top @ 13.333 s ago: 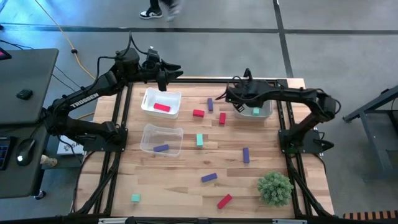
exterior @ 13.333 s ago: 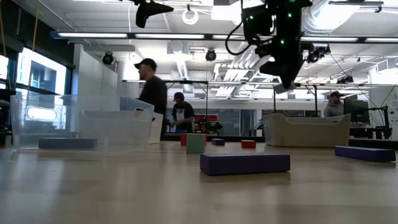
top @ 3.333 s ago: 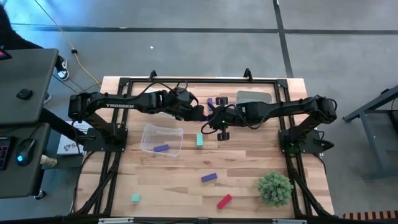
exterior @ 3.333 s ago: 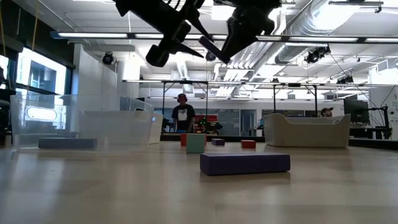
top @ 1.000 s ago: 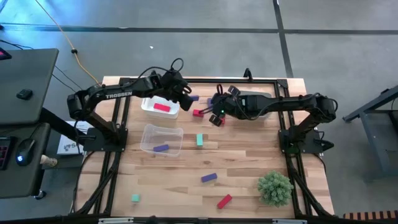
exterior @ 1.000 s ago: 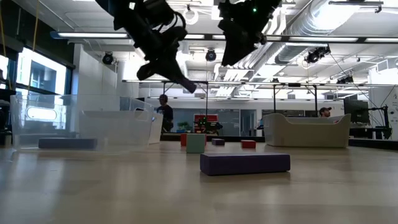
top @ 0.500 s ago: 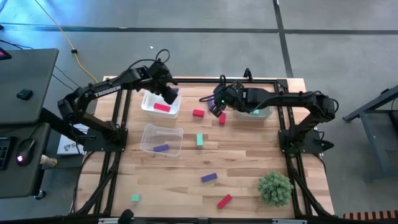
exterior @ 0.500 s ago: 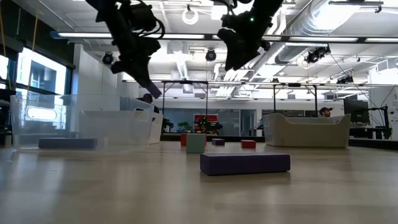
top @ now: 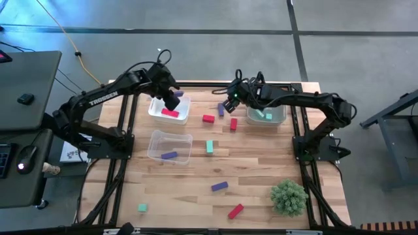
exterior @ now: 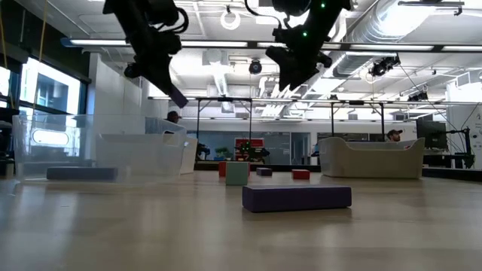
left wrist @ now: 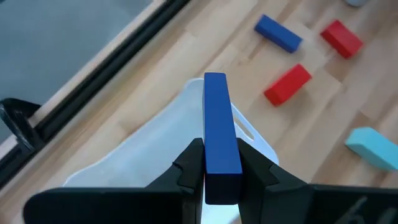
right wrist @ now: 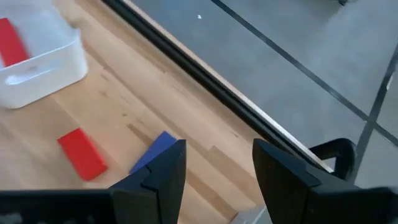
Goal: Sort & place blocks by color
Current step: Put the purple block into the transparent bin
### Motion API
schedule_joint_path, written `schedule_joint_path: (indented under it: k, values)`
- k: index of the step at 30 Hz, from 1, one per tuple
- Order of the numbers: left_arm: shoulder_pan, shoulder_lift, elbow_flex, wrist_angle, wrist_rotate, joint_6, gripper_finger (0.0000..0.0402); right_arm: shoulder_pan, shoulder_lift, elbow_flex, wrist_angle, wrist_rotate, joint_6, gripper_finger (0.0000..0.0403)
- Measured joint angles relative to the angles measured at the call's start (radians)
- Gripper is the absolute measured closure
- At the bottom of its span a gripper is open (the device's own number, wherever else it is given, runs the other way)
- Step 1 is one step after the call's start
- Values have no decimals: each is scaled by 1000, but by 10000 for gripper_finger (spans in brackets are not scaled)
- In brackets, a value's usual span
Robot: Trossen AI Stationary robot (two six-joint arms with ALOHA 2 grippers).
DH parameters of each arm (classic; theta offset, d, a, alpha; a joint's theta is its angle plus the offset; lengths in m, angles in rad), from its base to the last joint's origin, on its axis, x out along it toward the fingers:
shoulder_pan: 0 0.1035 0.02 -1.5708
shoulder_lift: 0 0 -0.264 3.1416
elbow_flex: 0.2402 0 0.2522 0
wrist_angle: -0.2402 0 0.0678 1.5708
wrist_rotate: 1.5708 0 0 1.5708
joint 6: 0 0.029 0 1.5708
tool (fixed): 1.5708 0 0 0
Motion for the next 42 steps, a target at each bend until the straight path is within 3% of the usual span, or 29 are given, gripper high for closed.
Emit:
schedule_joint_path:
  k: [8, 16, 25, 33, 42]
  values:
    - [-3, -89, 0, -80, 134, 58, 359, -114, 0, -1, 20, -109, -201, 229]
    - [-50, -157, 0, -267, 136, 54, 359, -232, 0, -1, 118, -425, -427, 229]
    - [-204, -175, 0, -373, 131, -28, 359, -304, 0, -2, 160, -614, -515, 229]
    - [-379, -166, -5, -380, 132, -162, 359, -311, 0, -2, 181, -668, -543, 229]
    - [-532, -166, -157, -313, 123, -212, 359, -309, 0, -2, 181, -654, -515, 229]
